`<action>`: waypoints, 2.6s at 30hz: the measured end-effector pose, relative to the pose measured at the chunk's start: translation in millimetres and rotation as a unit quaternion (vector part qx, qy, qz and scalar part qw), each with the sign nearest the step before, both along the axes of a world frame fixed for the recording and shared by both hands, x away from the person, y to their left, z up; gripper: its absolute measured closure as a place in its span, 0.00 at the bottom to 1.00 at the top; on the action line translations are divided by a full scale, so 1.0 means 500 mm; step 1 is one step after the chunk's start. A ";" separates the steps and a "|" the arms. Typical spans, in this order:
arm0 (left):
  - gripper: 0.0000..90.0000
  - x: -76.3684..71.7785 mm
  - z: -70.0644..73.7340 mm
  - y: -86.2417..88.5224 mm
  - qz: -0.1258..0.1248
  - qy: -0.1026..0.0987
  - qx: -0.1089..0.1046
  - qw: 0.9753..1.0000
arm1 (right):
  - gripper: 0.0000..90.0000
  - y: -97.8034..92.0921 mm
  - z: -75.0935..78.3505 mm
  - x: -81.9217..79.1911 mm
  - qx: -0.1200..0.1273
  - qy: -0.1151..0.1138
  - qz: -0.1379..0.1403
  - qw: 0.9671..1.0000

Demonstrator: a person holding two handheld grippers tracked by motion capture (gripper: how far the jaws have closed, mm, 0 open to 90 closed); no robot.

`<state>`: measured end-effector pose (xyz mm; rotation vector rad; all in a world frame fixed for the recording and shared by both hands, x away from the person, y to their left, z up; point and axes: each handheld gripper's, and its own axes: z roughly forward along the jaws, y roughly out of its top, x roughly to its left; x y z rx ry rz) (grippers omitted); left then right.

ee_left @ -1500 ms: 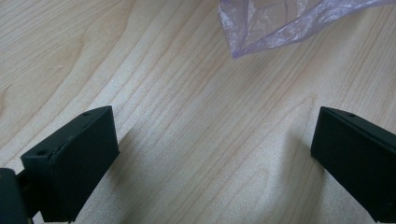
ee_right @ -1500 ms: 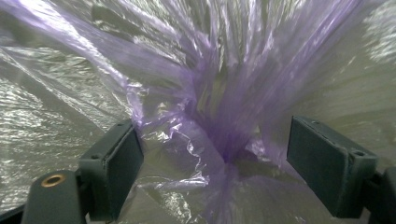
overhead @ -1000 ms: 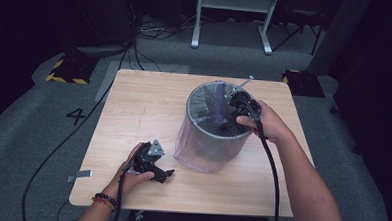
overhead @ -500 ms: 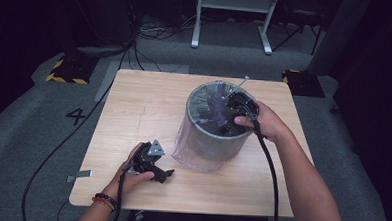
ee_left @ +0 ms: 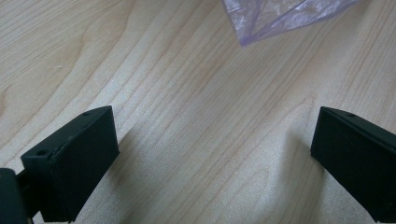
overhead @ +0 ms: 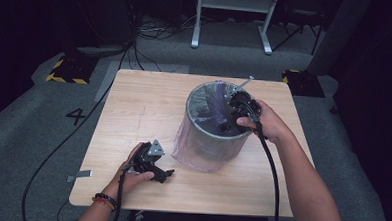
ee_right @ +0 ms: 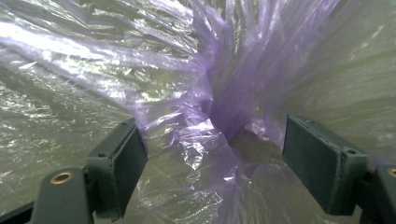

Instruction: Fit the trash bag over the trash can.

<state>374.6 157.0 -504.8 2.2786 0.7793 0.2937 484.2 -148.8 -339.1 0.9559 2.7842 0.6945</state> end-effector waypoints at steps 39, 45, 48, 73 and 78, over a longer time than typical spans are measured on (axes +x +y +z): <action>0.01 0.000 0.000 0.000 0.000 0.000 0.000 1.000 | 0.25 -0.067 0.057 -0.050 0.115 -0.164 0.005 0.980; 0.01 0.000 0.000 0.000 0.000 0.000 0.000 1.000 | 0.22 -0.079 0.071 -0.067 0.125 -0.181 0.013 0.976; 0.01 0.000 0.000 0.000 0.000 0.000 0.000 1.000 | 0.22 -0.084 0.078 -0.079 0.129 -0.189 0.019 0.973; 0.01 0.000 0.000 0.000 0.000 0.000 0.000 1.000 | 0.21 -0.149 0.072 -0.164 0.120 -0.206 0.040 0.970; 0.01 0.000 0.000 0.000 0.000 0.000 0.000 1.000 | 0.22 -0.163 0.060 -0.177 0.121 -0.210 0.039 0.969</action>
